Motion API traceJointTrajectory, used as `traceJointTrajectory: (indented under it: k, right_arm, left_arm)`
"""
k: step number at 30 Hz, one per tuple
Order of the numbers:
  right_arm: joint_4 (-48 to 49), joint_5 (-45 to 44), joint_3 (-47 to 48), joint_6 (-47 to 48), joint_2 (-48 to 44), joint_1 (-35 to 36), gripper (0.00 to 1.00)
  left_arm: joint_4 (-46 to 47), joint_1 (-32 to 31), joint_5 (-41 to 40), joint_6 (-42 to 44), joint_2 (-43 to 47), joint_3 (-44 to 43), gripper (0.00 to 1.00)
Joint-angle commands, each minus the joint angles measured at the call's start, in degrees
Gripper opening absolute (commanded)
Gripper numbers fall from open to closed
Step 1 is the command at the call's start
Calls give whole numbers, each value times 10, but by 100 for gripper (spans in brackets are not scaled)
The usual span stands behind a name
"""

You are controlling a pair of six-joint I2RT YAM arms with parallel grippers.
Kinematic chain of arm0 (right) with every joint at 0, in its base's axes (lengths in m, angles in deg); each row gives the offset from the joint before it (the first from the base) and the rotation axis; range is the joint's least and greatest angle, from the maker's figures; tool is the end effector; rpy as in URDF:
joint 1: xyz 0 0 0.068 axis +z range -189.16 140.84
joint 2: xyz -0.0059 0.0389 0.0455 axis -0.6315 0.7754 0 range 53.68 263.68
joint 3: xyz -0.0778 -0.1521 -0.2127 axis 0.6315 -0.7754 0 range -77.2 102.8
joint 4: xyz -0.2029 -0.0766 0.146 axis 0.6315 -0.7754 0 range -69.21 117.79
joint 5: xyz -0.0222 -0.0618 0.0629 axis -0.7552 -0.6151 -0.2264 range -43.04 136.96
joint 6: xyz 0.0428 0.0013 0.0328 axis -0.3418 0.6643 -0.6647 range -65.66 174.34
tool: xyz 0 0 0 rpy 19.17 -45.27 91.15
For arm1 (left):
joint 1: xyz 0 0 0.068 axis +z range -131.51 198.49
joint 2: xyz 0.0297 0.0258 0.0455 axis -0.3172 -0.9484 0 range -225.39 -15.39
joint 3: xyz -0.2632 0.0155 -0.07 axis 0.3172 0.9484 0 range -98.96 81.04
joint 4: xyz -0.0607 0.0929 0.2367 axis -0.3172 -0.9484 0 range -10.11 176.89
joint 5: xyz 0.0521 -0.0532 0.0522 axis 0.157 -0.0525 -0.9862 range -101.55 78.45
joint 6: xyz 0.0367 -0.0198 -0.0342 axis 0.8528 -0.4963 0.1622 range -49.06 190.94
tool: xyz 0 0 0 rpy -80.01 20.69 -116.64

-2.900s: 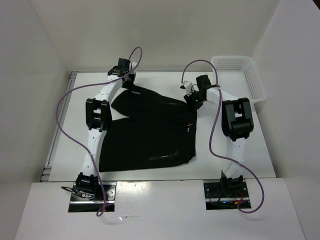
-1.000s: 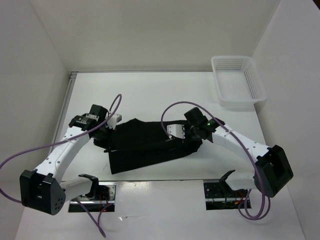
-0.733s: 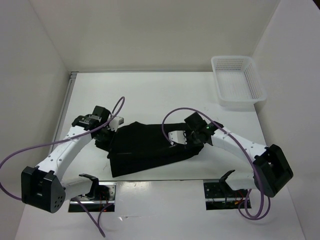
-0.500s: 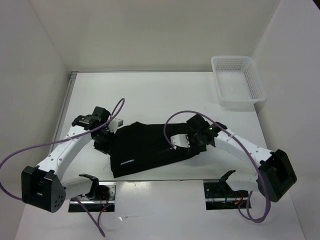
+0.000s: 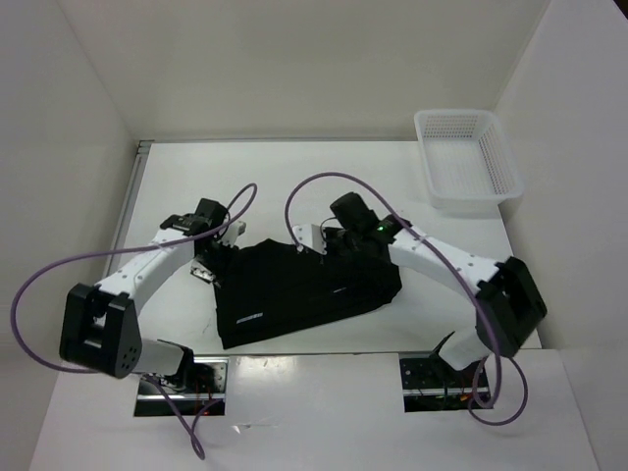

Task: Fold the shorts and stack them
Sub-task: Fold the shorts

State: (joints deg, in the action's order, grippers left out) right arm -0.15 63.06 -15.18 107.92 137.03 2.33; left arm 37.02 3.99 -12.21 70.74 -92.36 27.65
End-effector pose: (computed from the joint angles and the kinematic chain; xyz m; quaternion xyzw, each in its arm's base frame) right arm 0.2258 0.2127 0.2605 -0.7177 0.5908 0.0942 0.3564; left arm 0.2326 -0.0597 0.2226 0.1223 0.9820 -0.0128 0.1434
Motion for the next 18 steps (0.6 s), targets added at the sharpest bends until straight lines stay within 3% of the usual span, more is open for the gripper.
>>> traceJointTrajectory:
  k: [1,8,18]
  right_arm:
    - [76,8,-16,-43,40,17,32]
    - [138,3,-21,-96,106,22,14]
    - [100,-12,-22,-38,176,27,11]
  left_arm:
    - [95,-2,-48,2,-43,-38,47]
    - [132,4,-17,2,-173,-91,46]
    - [162,11,49,2,-216,-77,45]
